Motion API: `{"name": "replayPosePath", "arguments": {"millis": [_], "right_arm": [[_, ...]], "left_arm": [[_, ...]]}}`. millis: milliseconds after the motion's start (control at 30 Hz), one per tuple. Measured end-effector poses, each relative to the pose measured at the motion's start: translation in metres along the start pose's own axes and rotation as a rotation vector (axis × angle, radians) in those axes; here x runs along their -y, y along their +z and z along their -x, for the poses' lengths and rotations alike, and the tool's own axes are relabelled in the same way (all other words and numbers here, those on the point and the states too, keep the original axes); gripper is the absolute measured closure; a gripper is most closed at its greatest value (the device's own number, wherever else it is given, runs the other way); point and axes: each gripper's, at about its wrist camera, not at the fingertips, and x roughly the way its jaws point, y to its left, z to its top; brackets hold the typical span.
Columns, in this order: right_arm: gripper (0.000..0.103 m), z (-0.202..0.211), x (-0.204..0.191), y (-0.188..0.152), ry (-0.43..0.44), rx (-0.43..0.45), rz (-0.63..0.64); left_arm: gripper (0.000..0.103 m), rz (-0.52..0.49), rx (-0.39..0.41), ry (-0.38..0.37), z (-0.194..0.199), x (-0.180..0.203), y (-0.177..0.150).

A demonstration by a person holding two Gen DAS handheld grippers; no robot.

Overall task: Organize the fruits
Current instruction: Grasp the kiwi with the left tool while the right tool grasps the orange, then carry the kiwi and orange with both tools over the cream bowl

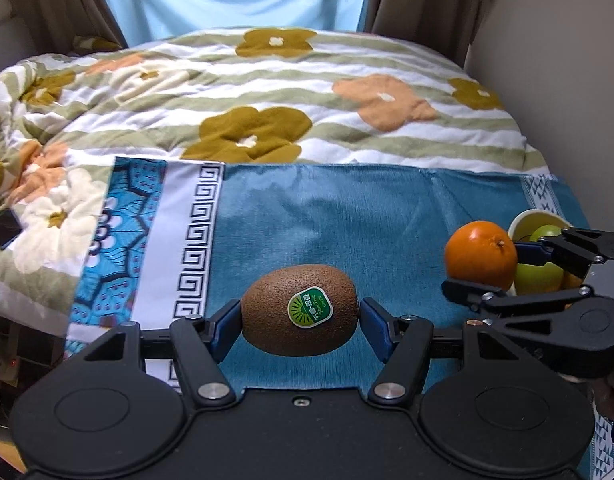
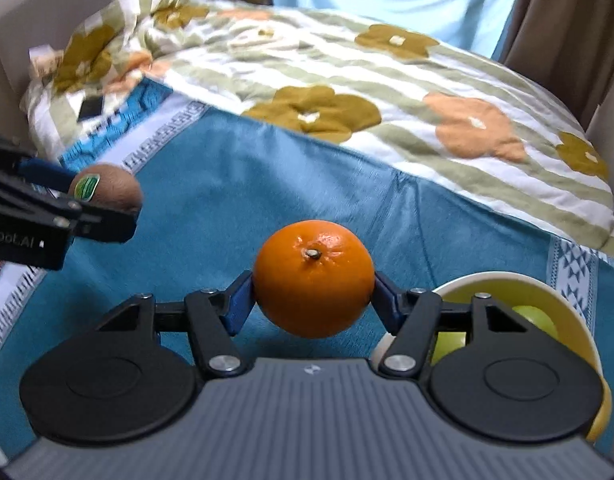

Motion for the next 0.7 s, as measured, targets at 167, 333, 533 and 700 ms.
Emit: {"name": "replayPosePath", "arguments": {"millis": [167, 333, 533, 700], "right_arm": [[0.026, 0.037, 0.007, -0.005, -0.006, 0.042, -0.064], [0.026, 0.074, 0.021, -0.017, -0.039, 0.067, -0.101], [0.026, 0.105, 0.044, -0.038, -0.094, 0.07, -0.136], [0.026, 0.119, 0.065, -0.058, -0.134, 0.061, -0.168]], "left_arm": [[0.035, -0.02, 0.034, 0.0, 0.025, 0.01, -0.005], [0.035, -0.047, 0.069, -0.017, 0.044, 0.026, -0.006], [0.035, -0.089, 0.093, -0.064, 0.053, 0.055, -0.002], [0.035, -0.135, 0.099, -0.11, 0.05, 0.085, 0.002]]}}
